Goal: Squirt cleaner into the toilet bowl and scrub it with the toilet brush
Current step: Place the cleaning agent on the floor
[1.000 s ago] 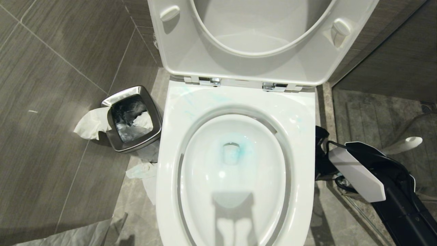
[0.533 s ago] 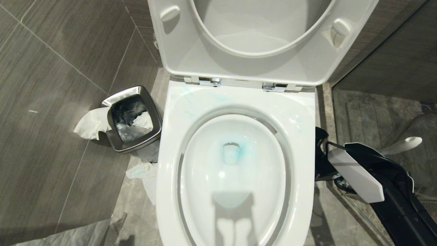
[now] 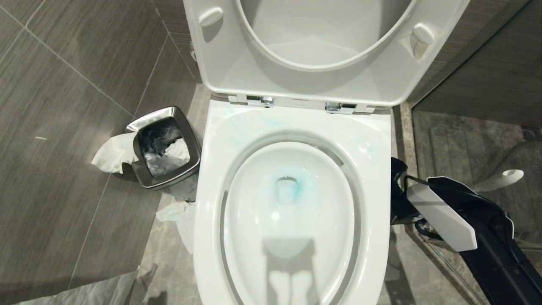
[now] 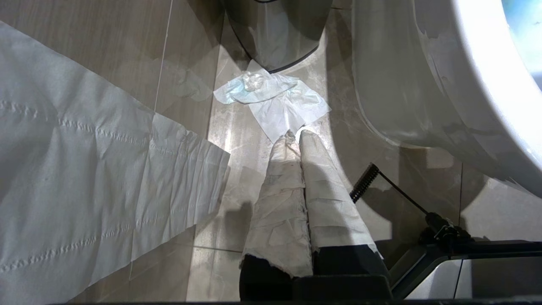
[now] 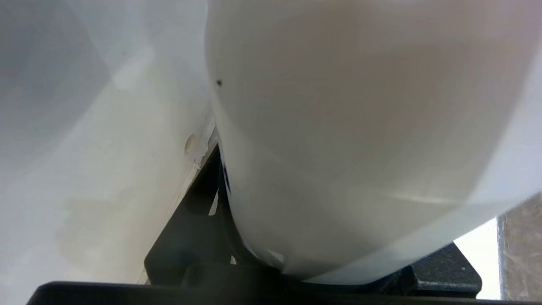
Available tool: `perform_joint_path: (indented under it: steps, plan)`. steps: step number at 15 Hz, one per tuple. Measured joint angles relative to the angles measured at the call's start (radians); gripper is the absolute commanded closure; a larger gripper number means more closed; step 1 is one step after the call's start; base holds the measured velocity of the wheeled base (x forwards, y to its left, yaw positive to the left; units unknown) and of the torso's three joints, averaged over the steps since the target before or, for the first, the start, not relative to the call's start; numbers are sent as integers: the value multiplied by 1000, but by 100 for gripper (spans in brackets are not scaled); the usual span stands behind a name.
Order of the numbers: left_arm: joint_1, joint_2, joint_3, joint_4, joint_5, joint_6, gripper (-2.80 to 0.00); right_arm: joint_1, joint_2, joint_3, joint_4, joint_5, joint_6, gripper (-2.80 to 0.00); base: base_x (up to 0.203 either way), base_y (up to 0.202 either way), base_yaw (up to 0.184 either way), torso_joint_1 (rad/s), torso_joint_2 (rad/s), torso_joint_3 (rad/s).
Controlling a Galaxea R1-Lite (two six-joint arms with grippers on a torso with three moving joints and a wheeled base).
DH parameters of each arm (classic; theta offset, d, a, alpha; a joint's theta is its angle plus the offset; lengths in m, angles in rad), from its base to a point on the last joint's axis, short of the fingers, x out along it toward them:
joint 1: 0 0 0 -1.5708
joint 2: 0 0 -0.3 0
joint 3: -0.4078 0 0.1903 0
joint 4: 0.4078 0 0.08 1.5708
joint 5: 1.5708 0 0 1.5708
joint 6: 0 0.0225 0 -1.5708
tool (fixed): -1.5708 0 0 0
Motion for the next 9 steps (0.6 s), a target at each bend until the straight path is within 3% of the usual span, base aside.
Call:
perform_joint_path:
  steps: [9]
  plan:
    - [0,0,0,-1,1,0,0,-3,-7,2,0,1,-6,0,0,0,0,0,0,0]
